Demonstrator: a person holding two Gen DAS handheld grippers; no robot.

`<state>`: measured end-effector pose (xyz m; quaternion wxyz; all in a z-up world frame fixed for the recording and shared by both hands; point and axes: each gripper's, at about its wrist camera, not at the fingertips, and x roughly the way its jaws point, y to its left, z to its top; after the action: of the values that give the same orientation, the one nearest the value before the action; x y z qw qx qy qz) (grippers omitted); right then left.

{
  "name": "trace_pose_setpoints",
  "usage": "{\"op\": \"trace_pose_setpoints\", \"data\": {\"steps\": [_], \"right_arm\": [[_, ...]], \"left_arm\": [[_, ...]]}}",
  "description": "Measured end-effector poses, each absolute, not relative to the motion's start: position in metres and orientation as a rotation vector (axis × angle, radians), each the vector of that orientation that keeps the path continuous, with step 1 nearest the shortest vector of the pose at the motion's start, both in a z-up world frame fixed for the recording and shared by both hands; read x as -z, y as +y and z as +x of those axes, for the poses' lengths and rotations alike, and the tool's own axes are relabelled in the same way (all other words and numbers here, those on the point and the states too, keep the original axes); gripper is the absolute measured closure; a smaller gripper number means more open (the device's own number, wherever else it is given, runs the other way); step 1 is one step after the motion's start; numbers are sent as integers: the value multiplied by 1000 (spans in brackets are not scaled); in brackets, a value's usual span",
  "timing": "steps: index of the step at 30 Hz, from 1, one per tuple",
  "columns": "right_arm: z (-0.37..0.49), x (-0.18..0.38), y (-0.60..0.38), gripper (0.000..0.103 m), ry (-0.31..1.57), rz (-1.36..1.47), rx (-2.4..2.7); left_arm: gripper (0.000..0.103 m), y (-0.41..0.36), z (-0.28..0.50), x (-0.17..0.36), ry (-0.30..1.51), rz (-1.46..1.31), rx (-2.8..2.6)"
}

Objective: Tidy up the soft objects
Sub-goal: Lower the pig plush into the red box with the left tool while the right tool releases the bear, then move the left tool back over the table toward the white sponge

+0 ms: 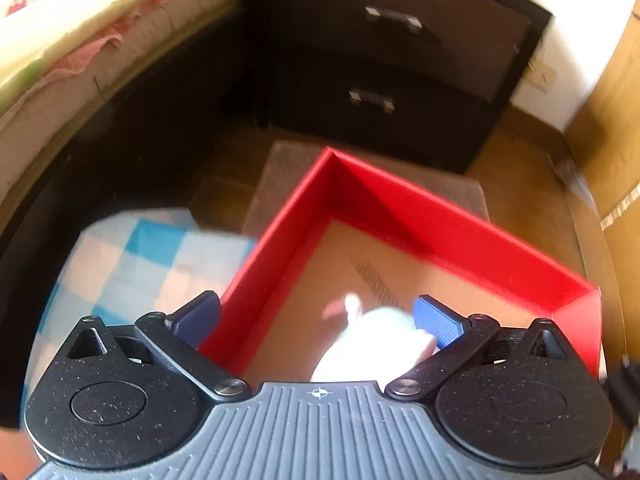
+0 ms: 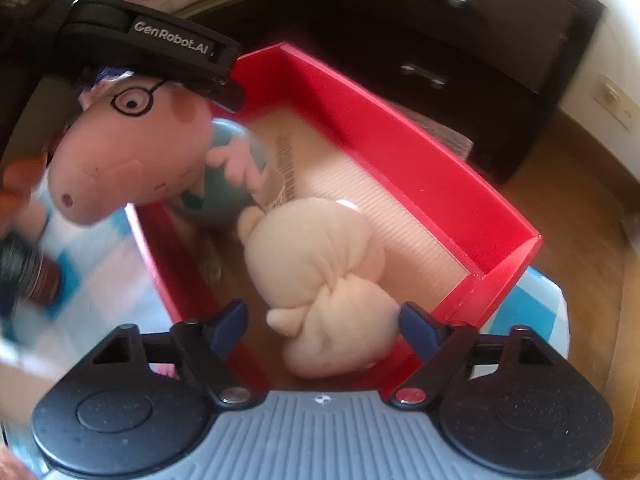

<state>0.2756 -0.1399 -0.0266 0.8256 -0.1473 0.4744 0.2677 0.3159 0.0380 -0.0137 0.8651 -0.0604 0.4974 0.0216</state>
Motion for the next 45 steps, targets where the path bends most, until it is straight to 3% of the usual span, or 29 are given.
{"op": "trace_pose_setpoints", "data": {"steps": [5, 10, 21, 31, 35, 45], "right_arm": [[266, 28, -147, 45, 1028, -392, -637], [261, 26, -151, 45, 997, -307, -601], [232, -24, -197, 43, 847, 40, -435], [165, -34, -221, 41, 859, 280, -362], [136, -39, -222, 36, 859, 275, -318], [106, -27, -220, 35, 934, 134, -244]], "left_arm": [[5, 37, 280, 29, 1198, -340, 99], [9, 21, 271, 5, 1096, -228, 61], [6, 28, 247, -80, 836, -333, 53], [6, 20, 165, -63, 927, -195, 98], [6, 18, 149, -56, 974, -135, 101], [6, 25, 117, -38, 1024, 27, 159]]}}
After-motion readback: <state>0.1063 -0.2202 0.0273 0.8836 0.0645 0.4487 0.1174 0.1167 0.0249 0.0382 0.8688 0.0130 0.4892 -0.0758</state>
